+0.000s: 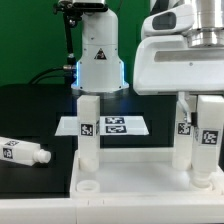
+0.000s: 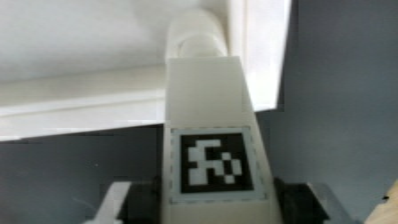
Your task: Assemble desk
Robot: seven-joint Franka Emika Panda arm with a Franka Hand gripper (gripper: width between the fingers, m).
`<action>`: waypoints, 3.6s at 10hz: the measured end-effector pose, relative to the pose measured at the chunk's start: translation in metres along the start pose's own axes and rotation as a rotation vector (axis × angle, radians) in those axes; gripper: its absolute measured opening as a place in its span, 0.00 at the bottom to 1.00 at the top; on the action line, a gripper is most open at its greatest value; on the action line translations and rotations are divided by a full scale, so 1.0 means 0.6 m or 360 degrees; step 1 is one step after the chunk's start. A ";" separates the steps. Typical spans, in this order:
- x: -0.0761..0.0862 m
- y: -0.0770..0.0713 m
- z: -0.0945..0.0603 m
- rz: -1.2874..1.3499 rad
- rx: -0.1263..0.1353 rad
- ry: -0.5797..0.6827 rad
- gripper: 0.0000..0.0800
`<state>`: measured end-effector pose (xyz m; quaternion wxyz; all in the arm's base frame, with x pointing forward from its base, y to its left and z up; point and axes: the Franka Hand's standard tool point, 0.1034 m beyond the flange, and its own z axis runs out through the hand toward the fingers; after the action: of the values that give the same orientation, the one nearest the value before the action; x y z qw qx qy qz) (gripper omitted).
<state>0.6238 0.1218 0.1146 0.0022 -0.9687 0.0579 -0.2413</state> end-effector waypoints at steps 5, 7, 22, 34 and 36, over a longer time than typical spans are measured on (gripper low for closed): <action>0.006 0.003 0.003 -0.0011 -0.0004 0.0031 0.36; 0.006 0.011 0.004 -0.0005 -0.0011 0.0028 0.36; 0.019 0.022 0.010 0.0063 -0.0032 -0.0327 0.81; 0.015 0.020 0.011 0.1090 -0.0242 -0.0596 0.36; 0.018 0.023 0.013 0.1534 -0.0289 -0.0562 0.36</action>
Offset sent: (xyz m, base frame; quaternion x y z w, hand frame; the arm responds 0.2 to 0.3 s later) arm 0.0018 0.0000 -0.0064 -0.0060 0.0081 0.0016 0.9999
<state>0.6351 0.1065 0.1123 0.0387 -0.8544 0.5167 -0.0398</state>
